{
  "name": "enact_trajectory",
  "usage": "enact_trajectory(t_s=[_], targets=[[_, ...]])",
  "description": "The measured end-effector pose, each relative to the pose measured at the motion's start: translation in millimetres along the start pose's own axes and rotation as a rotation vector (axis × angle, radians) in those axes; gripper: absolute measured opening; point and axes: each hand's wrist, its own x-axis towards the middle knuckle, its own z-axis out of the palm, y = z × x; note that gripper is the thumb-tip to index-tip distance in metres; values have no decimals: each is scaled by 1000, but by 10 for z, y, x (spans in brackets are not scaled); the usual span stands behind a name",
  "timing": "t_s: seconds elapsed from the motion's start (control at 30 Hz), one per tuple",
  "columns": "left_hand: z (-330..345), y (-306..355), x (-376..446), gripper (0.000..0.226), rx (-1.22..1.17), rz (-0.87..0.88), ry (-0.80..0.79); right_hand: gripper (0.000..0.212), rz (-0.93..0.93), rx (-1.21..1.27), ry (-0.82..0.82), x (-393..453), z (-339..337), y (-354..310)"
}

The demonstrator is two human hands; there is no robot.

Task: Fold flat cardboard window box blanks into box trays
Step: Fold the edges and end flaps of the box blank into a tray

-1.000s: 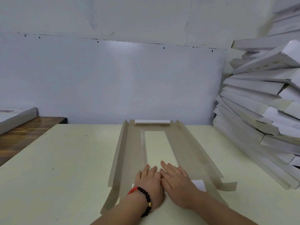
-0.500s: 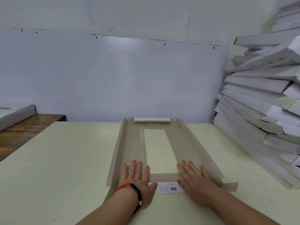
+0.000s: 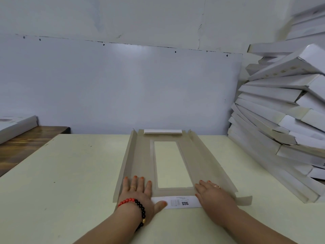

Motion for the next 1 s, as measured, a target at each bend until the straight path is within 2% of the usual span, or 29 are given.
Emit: enact_trajectory(t_s=[0.1,0.17,0.3,0.37,0.4,0.47,0.57,0.63,0.7,0.77,0.8,0.87,0.93,0.97,1.0], targets=[[-25,-91,-57,90,-134,82,19,37,-47,33,69,-77,-131,15],[-105,-144,-102,69,-270,143,52,28,-62,98,152,-143,-240,28],[-218,-186,-272,43,-438,203,127,28,-89,201,189,-257,-300,57],[-190,-172,-340,35,-392,199,164,27,-81,317,180,-308,-289,93],[-161,-160,-360,38,-344,198,197,28,-68,358,165,-333,-285,108],[-117,-126,-385,57,-303,182,224,52,-59,358,106,-382,-261,131],[-116,-99,-408,93,-434,178,183,72,-81,300,56,-444,-222,144],[-151,-101,-452,98,-541,181,137,73,-83,307,78,-464,-226,125],[-172,-77,-494,72,-469,187,163,68,-88,331,108,-481,-221,110],[-193,-48,-539,38,-355,214,250,60,-103,317,151,-481,-226,101],[-197,-41,-546,28,-289,231,291,55,-132,276,148,-517,-269,59],[-192,-19,-589,21,-142,303,354,48,-253,82,230,-559,-313,25],[-159,-14,-666,14,33,428,532,43,-368,81,400,-647,-286,6],[-122,-1,-719,20,57,473,605,31,-437,97,462,-723,-268,-18],[-74,16,-765,28,36,511,601,15,-513,74,499,-767,-185,-11]])
